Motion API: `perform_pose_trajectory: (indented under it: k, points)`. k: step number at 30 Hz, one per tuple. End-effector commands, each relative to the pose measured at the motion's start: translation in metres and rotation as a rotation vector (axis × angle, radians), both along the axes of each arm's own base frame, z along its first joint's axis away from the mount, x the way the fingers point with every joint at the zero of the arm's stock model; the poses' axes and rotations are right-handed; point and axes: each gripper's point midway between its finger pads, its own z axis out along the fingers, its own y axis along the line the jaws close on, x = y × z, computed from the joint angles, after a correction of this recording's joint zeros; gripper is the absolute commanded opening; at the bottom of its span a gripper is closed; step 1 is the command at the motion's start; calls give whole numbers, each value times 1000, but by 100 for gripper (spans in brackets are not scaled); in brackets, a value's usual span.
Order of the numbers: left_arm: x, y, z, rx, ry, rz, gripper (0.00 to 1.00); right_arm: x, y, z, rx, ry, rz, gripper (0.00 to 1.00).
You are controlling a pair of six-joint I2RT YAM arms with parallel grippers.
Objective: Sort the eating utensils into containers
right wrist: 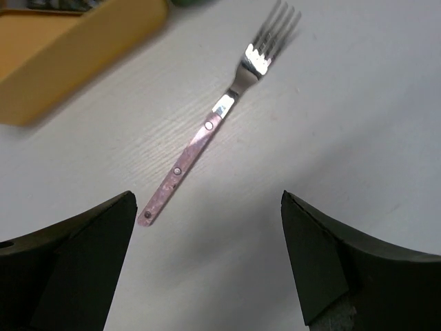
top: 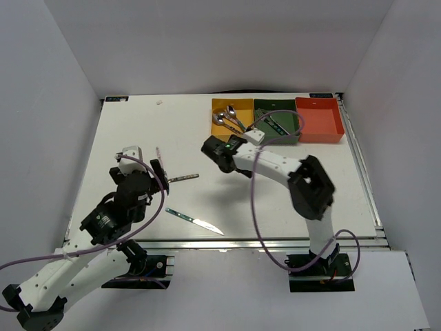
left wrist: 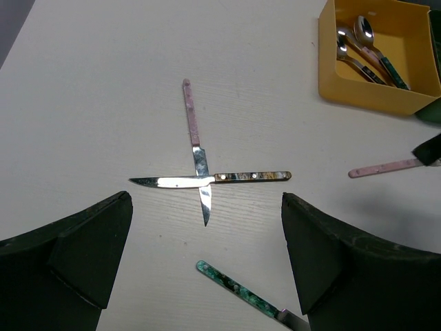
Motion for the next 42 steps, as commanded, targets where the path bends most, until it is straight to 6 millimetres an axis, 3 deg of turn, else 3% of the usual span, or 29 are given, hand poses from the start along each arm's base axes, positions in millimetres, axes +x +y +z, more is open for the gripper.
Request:
perform_pose_trajectory:
  k: [1,2,3,4,7,17,19,23,25,28,29,31,32,35,36,37,38,39,40,42]
  points:
    - [-2,1,3,-22,-18,-2,98,10,-14,-3,-36,-54,-263,89]
    - [-2,1,3,-23,-19,-1,98,12,-13,-5,-68,-34,-267,89]
    - [-3,1,3,-27,-22,-5,98,16,-8,-23,-106,14,-248,89]
    - [-3,1,4,-31,-26,-5,98,23,-1,-21,-79,16,-249,89]
    - [-4,1,6,-37,-31,-11,98,35,4,-45,-43,59,-220,86]
    - [-2,-2,2,-25,-17,-18,98,27,-7,-110,68,206,-201,68]
    - [-2,-3,2,-23,-14,-19,98,23,-13,-125,83,263,-193,58]
    - [-2,-3,2,-23,-15,-19,98,12,-21,-131,90,287,-200,18]
    - [-2,-2,2,-23,-15,-18,98,2,-30,-128,90,291,-211,17]
    - [-2,-3,1,-20,-12,-18,98,-14,-45,-111,95,279,-250,8]
    - [-2,-3,1,-20,-11,-19,98,-16,-47,-91,125,246,-248,0]
    - [-1,-4,0,-18,-9,-21,98,-26,-61,-78,107,209,-250,0]
    - [-1,-4,0,-18,-8,-21,98,-24,-64,-53,146,155,-245,0]
    - [-1,-5,0,-18,-7,-25,98,-16,-77,-17,113,41,-148,0]
    - [-1,-5,0,-14,-6,-23,98,-7,-74,13,137,-41,-70,0]
    - [0,-5,-1,-11,-2,-23,98,0,-73,27,9,-32,154,0]
    - [0,-5,-1,-13,-3,-24,98,25,-49,62,87,-207,284,0]
    - [0,-5,-1,-12,-3,-23,98,29,-33,68,37,-198,515,0]
    - [-1,-4,-1,-11,-3,-20,98,46,-44,78,25,-226,547,0]
    - [-1,-3,1,-15,-7,-17,98,72,-46,91,-26,-197,644,0]
